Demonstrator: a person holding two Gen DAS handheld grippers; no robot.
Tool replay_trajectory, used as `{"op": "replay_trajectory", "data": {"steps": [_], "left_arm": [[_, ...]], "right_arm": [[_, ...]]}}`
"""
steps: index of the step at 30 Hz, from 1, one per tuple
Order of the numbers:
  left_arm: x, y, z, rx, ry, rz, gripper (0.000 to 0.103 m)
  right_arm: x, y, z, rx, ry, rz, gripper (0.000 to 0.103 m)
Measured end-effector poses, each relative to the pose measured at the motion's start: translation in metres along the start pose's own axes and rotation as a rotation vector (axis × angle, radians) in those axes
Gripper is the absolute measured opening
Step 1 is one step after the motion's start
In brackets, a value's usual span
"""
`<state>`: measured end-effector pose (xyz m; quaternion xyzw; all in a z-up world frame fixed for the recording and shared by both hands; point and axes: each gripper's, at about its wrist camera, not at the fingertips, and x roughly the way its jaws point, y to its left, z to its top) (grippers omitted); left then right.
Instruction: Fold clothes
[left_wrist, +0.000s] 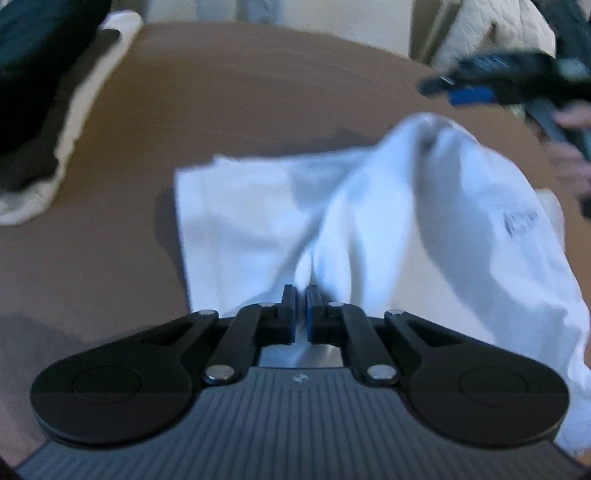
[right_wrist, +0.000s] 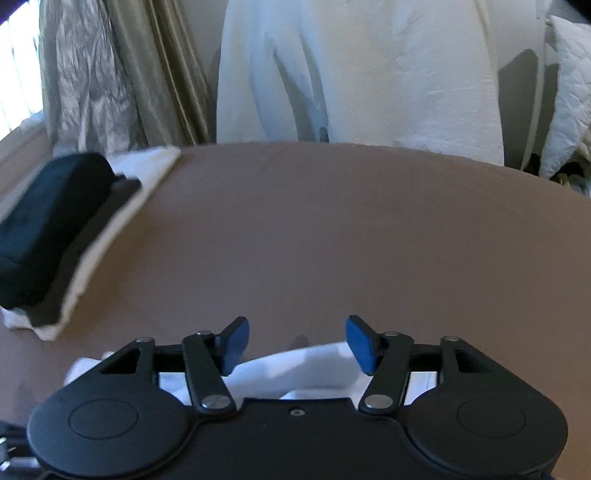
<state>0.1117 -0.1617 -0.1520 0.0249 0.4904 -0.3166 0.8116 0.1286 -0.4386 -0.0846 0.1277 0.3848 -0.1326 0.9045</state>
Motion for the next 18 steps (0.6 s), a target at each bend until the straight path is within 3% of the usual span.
{"op": "replay_trajectory", "data": {"steps": [2,4,5,6,7,9,12,17,18], "left_arm": [[-0.001,-0.009,-0.004,-0.006,0.023,-0.041,0.004],[0.000,-0.021,-0.010,0.016,0.030,-0.070,0.004],[0.000,-0.025,-0.013,0.033,0.033,-0.065,0.004],[0.000,-0.028,-0.017,0.049,0.035,-0.060,0.004],[-0.002,-0.030,-0.020,0.054,0.037,-0.061,0.004],[-0.006,-0.032,-0.026,0.047,0.048,-0.090,0.004],[-0.013,-0.033,-0.030,0.063,0.064,-0.097,0.004],[-0.037,-0.035,-0.030,0.107,0.046,-0.144,0.007],[-0.042,-0.034,-0.028,0.119,0.036,-0.153,0.007]], "right_arm": [[0.012,0.001,0.001,-0.065,0.051,-0.021,0.082],[0.025,0.003,-0.002,-0.158,0.125,-0.038,0.081],[0.028,0.003,-0.006,-0.185,0.157,-0.049,0.075],[0.028,0.002,-0.011,-0.206,0.189,-0.055,0.046],[0.022,-0.001,-0.018,-0.206,0.212,-0.043,0.030],[-0.002,-0.010,-0.035,-0.185,0.208,-0.007,0.019],[-0.026,-0.033,-0.067,-0.133,0.204,0.001,0.010],[-0.066,-0.071,-0.121,-0.047,0.197,0.014,0.006],[-0.072,-0.076,-0.131,-0.039,0.204,0.014,0.000]]}}
